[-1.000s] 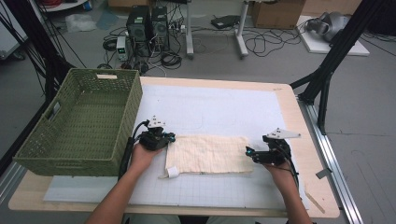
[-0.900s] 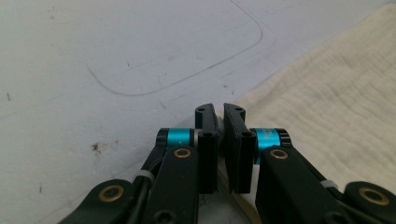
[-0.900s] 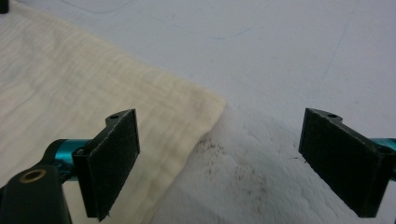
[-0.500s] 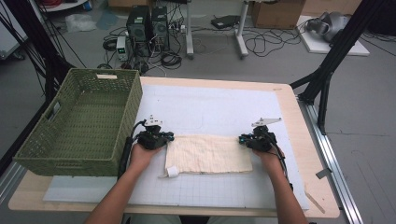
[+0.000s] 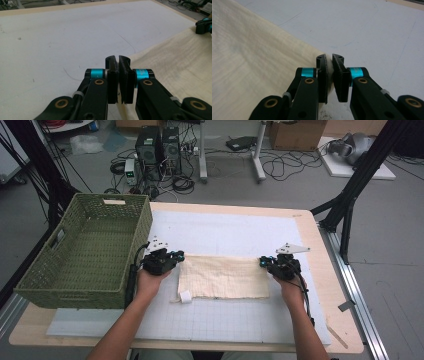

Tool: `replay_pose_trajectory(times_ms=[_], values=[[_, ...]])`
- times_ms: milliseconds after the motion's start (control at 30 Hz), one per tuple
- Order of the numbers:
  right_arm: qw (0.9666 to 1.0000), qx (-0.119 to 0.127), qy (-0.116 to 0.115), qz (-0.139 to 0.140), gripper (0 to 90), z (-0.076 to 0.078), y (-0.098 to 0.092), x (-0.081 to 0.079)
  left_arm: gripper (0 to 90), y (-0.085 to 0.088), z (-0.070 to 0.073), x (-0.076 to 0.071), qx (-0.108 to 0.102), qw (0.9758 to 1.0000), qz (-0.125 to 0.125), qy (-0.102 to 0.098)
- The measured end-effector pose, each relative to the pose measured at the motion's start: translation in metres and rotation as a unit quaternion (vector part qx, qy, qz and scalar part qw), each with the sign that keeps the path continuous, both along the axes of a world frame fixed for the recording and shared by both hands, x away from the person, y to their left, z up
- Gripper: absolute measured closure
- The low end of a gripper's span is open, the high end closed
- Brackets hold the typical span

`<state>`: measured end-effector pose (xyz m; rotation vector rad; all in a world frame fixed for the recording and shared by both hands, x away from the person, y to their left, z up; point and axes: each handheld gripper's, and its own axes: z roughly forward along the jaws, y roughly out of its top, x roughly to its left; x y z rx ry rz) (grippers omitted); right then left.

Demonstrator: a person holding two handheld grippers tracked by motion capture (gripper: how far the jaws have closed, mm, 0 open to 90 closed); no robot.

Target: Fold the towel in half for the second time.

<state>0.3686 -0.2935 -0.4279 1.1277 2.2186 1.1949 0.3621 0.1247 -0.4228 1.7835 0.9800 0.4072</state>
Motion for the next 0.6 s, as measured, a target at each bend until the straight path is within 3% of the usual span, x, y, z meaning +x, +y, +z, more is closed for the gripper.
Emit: replay_pose_trajectory(times_ms=[233,400,600], values=[[0.9994,-0.003,-0.021,0.027,83.3,0.008,-0.003,-0.017,86.0,0.003,-0.001,-0.020,0.006,0.9998,-0.016,-0.003],[0.9986,0.009,-0.026,0.044,83.3,0.004,-0.007,-0.037,86.0,0.005,-0.001,-0.030,0.014,0.9995,-0.029,-0.004],[0.9977,0.008,-0.026,0.063,83.3,0.004,-0.011,-0.055,86.0,0.006,-0.006,-0.046,0.015,0.9989,-0.044,0.001]])
